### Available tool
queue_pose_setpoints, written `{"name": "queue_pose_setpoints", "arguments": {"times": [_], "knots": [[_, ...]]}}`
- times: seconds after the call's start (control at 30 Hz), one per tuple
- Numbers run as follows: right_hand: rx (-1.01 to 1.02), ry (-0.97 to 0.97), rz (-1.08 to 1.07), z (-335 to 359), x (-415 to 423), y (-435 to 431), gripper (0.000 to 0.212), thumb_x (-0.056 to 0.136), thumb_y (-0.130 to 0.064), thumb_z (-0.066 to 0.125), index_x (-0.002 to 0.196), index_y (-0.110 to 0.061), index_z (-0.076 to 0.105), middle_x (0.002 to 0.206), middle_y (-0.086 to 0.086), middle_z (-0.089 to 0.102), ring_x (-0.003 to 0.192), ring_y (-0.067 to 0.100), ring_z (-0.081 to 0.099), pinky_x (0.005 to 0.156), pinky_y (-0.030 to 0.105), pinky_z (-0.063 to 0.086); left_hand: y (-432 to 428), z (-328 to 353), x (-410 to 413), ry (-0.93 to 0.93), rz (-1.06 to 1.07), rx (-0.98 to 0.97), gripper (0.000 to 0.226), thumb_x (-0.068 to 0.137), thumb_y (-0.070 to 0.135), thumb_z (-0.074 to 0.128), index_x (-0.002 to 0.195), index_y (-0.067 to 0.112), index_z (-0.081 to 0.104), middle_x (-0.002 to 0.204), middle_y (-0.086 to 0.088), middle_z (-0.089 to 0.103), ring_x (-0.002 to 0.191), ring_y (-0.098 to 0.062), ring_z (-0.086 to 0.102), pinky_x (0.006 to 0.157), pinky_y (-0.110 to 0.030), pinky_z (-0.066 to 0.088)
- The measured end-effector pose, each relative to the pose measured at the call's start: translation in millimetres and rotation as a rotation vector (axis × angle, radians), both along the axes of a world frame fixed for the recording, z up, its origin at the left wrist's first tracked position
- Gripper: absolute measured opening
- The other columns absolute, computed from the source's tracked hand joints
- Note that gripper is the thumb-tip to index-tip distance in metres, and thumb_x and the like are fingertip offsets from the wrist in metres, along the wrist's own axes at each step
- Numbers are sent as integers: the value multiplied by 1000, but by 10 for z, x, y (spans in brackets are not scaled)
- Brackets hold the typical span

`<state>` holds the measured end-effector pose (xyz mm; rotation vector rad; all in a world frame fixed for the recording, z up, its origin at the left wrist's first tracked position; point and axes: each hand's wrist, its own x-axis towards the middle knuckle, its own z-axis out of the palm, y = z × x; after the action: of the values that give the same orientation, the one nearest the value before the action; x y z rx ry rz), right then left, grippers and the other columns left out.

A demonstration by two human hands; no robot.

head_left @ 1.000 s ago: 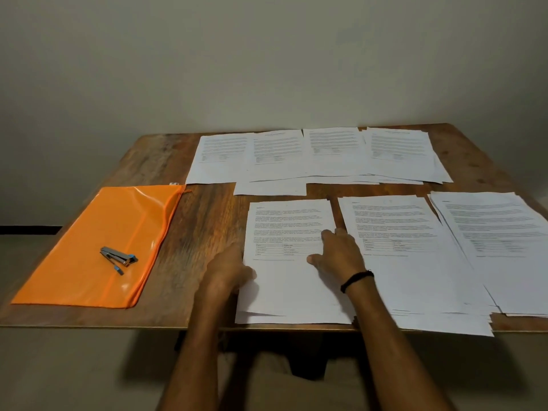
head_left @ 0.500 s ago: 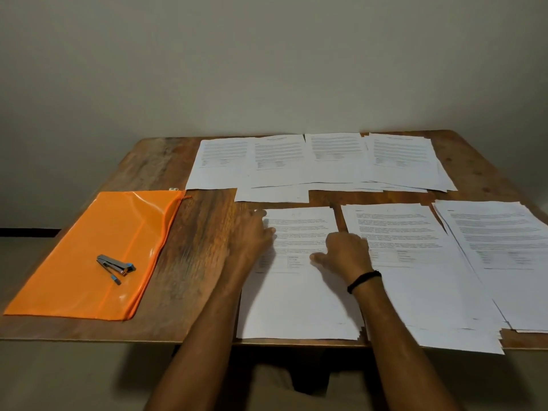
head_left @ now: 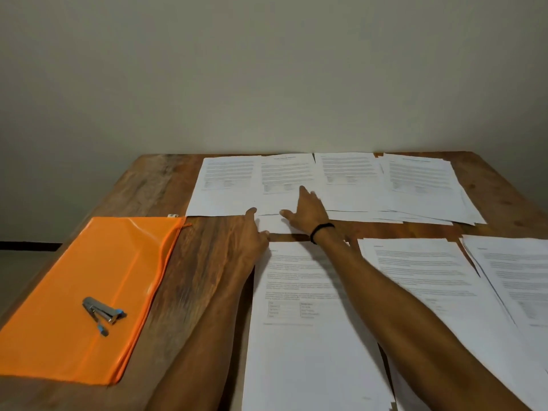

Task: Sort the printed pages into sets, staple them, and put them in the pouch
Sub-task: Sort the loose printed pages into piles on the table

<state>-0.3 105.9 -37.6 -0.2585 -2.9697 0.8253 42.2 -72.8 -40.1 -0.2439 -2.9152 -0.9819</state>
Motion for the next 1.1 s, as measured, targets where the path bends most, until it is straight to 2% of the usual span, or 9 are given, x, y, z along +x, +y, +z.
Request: {"name": "queue_pose_setpoints", "arguments": {"times": [0.2,0.33,0.43,0.6,0.73,0.83,0.9,1.0,1.1], "knots": [[99,-89,76,-247,-454,-216,105,87,-68,57,158,-6,11,164,11,21,153,27,14,125,46,6,42,10,-243,-149,131,-202,97,88,37,70,159,10,9,140,-24,51,125,-42,52,103,-52,41],[177,-20,97,-275,-541,-281,73,92,-58,57,145,-11,44,146,12,51,136,30,43,121,45,21,83,-75,-326,-214,149,64,89,95,28,67,157,8,6,161,-16,24,146,-30,29,117,-36,19],[150,174,66,-238,-499,-331,30,98,-35,58,115,-11,66,113,12,71,103,30,63,107,45,43,25,-75,-365,-228,168,0,104,86,33,75,158,15,3,146,-21,45,129,-39,49,108,-50,41],[4,379,18,125,-154,-497,29,98,-30,60,120,-12,66,109,10,73,93,28,69,78,33,55,-245,96,-275,-348,335,844,62,97,45,61,148,20,36,131,-4,63,106,-17,67,87,-33,59],[50,269,217,411,483,-814,32,95,-37,62,118,-16,66,109,8,73,95,29,68,79,39,56,-716,298,-72,-493,348,1282,80,87,79,43,131,13,46,116,-16,70,102,-32,72,92,-49,57],[38,105,422,492,1032,-1113,44,92,-56,59,118,-21,64,114,4,70,101,26,64,83,38,52,-1132,388,95,-651,316,1193,81,78,84,50,112,12,62,104,-15,69,90,-30,69,73,-39,58],[10,-89,570,489,1312,-1292,60,89,-67,54,123,-18,62,123,4,66,108,26,61,86,36,49,-1354,403,267,-643,282,1064,54,87,56,68,113,8,64,109,-17,66,88,-30,65,63,-32,53],[46,-194,633,393,1508,-1497,72,91,-71,44,131,-14,60,131,7,64,113,26,59,93,39,49,-1659,327,460,-520,340,541,54,85,4,75,134,8,53,113,-17,70,95,-28,70,76,-39,60],[98,-36,552,211,1530,-1607,61,96,-65,44,123,-15,65,122,6,68,106,25,63,87,37,48,-1770,358,609,-503,365,215,57,82,-2,74,133,12,52,112,-16,69,100,-29,66,89,-46,57]]}}
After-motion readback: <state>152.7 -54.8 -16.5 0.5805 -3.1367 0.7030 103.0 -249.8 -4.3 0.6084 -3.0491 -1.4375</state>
